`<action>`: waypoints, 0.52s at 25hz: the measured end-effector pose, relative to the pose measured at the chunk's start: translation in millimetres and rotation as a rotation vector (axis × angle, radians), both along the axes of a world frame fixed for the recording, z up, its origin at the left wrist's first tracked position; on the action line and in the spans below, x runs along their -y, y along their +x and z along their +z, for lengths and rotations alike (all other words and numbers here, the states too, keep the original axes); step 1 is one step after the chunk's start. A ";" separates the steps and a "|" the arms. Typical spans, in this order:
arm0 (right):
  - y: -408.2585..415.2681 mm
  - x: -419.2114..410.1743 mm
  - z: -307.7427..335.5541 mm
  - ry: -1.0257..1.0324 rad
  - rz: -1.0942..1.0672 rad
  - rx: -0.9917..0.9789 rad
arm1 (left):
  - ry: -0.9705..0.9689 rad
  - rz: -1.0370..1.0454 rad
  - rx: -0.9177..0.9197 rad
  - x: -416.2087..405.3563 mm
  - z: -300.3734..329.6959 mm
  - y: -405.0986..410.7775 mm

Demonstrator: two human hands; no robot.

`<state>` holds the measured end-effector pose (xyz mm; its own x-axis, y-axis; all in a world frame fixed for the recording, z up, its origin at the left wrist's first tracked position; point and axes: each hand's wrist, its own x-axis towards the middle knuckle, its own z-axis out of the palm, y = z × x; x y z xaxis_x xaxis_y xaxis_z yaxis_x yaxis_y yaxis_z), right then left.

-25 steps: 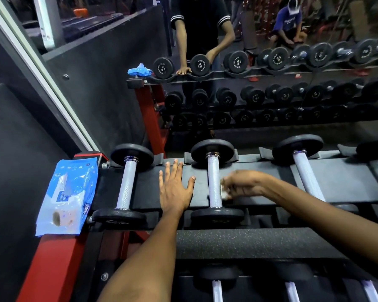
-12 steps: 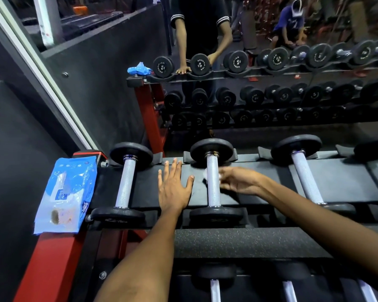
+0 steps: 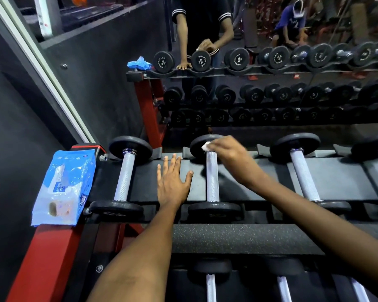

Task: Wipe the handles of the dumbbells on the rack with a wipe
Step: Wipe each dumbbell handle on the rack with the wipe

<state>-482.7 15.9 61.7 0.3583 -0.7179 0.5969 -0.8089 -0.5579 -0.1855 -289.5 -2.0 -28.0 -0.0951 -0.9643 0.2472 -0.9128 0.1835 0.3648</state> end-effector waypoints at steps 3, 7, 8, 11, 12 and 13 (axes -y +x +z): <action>-25.3 19.9 -21.6 0.003 0.231 -0.421 | 0.004 0.010 0.019 -0.8 -0.3 -0.6; -30.6 13.7 -29.7 -0.036 0.167 -0.342 | 0.000 0.013 0.015 1.5 -0.7 -0.7; -20.7 15.2 -27.4 -0.065 0.180 -0.403 | 0.000 0.014 0.023 1.8 -0.9 -0.7; -16.6 14.3 -26.2 -0.045 0.167 -0.361 | 0.001 0.015 0.024 1.1 -2.3 -0.3; -26.1 12.1 -34.2 -0.027 0.121 -0.285 | 0.001 0.015 0.020 1.0 -2.9 0.2; -34.1 5.2 -42.8 -0.006 0.058 -0.207 | 0.001 0.016 0.018 1.5 -3.1 0.4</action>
